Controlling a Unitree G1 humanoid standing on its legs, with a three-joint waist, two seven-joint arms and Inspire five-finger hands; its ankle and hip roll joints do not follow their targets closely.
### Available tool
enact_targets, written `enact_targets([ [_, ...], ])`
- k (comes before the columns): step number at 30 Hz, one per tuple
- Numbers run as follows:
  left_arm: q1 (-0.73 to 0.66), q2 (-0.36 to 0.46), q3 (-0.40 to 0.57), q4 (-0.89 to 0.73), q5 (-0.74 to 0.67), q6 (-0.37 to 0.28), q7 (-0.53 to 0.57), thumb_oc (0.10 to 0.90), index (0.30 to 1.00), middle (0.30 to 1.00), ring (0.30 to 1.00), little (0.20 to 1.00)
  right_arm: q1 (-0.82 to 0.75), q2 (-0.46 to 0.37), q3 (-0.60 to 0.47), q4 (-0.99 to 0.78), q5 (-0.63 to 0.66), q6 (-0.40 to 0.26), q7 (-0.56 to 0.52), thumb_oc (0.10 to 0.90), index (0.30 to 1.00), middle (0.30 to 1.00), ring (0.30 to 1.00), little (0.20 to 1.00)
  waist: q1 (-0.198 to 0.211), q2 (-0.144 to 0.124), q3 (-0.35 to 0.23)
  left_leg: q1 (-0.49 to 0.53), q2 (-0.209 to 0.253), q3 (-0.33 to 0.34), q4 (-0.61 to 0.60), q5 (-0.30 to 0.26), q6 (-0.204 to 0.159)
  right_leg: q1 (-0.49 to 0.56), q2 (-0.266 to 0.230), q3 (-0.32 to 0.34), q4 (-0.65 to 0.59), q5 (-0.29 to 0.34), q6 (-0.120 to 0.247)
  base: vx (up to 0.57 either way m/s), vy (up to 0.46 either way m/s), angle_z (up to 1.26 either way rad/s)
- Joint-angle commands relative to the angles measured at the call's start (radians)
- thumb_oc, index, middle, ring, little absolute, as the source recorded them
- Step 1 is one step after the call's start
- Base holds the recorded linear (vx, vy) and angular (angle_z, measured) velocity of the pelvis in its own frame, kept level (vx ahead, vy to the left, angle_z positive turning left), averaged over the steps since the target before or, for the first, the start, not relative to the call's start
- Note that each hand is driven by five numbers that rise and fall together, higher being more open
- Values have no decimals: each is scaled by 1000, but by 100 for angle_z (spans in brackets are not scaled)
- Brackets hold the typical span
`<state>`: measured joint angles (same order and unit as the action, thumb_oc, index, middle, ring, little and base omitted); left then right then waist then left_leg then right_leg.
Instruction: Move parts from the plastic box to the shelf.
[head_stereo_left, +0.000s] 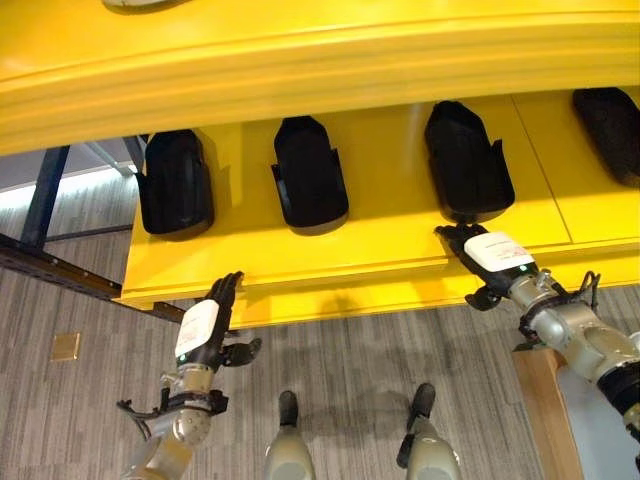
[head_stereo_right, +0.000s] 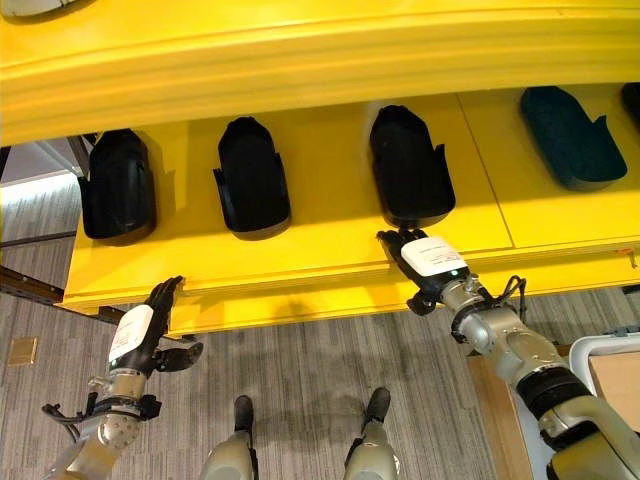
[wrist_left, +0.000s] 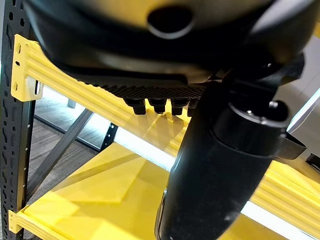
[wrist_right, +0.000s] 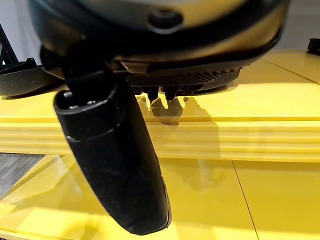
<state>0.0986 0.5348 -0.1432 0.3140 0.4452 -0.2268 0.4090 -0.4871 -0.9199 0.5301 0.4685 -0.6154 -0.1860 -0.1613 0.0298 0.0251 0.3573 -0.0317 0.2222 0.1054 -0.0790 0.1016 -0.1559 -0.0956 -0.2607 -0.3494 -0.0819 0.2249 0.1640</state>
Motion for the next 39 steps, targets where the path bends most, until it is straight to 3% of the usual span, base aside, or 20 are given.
enact_targets([
  [1,13,75,45,244,-55,119,-108,900,1000,1000,1000,1000,-95,-53,-55,5,42,29,-37,900,1000,1000,1000,1000,-17,-82,42,11,-7,-8,56,-64,46,-11,-53,12,230,-155,15,0,0,0],
  [18,16,91,38,237,-64,115,-111,900,1000,1000,1000,1000,-212,-48,24,87,32,48,-38,900,1000,1000,1000,1000,-1,-78,62,-15,-10,-20,65,-59,49,-32,-59,5,248,-155,14,0,0,0],
  [39,30,104,57,230,-74,113,-109,900,1000,1000,1000,1000,-270,-48,46,147,28,62,-44,900,1000,1000,1000,1000,12,-75,82,-38,-16,-32,69,-55,51,-47,-63,-2,256,-150,13,0,1,0],
])
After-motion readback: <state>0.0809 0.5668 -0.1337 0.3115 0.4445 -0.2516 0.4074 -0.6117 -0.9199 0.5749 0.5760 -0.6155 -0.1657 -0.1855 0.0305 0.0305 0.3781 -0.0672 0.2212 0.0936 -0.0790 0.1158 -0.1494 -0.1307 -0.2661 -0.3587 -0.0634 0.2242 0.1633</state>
